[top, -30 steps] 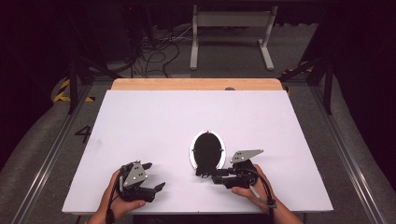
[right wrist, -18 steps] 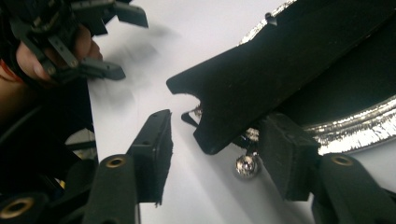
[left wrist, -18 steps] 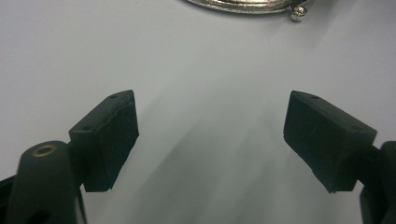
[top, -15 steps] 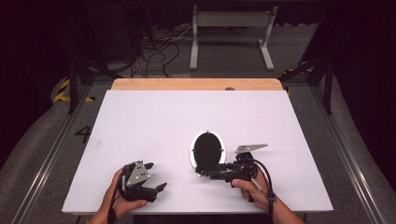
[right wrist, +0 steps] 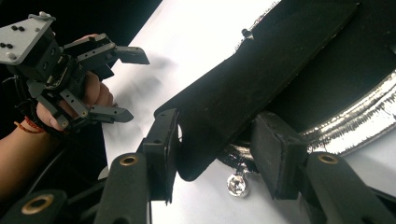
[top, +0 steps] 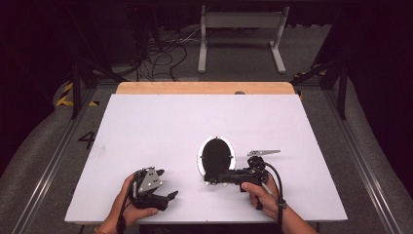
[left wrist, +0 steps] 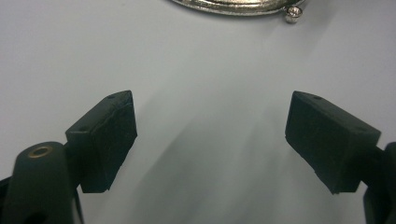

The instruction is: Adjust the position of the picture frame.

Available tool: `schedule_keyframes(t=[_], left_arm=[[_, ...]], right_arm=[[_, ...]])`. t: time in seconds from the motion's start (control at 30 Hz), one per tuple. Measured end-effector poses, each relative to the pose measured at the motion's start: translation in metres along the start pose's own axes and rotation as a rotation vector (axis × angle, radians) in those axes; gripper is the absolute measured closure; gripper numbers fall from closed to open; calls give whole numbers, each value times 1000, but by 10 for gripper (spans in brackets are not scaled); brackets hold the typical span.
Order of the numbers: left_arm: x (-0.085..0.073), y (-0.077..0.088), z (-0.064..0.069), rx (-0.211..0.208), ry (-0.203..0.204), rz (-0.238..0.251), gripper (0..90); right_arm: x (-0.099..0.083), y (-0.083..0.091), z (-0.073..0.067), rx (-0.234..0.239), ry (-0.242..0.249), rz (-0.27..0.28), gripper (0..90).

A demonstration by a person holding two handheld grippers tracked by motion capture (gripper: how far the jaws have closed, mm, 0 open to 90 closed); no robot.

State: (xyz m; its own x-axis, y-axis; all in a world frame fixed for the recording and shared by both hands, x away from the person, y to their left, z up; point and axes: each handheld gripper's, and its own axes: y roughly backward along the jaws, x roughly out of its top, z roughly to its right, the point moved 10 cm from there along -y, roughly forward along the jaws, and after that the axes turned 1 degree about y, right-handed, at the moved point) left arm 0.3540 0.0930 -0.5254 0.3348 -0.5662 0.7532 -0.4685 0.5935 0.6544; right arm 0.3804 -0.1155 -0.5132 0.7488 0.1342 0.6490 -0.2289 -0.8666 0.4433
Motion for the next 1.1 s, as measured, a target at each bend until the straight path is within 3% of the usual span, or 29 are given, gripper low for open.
schedule_keyframes(t=[0.1, 0.3, 0.37, 0.5, 0.6, 0.7, 0.97, 1.1], left_arm=[[6, -5, 1, -18, -25, -19, 179], [21, -19, -6, -71, -17, -33, 175], [25, -26, -9, -87, 9, -36, 170], [36, -41, -10, -122, 55, -34, 166], [41, -48, -12, -122, 71, -44, 168], [51, -56, -15, -131, 112, -28, 165], [59, -71, -16, -183, 145, -37, 139], [59, -79, -16, -191, 137, -52, 129]], right_arm=[[2, -2, 0, -4, -23, 5, 519], [5, -8, 1, 25, -37, 18, 521], [5, -8, 0, 27, -29, 7, 525], [5, -8, 1, 29, -3, -3, 531], [5, -8, 1, 27, 22, -13, 534], [5, -8, 1, 30, 34, -14, 536], [4, -7, -1, 11, 121, -34, 538], [4, -7, -3, 7, 158, -33, 538]])
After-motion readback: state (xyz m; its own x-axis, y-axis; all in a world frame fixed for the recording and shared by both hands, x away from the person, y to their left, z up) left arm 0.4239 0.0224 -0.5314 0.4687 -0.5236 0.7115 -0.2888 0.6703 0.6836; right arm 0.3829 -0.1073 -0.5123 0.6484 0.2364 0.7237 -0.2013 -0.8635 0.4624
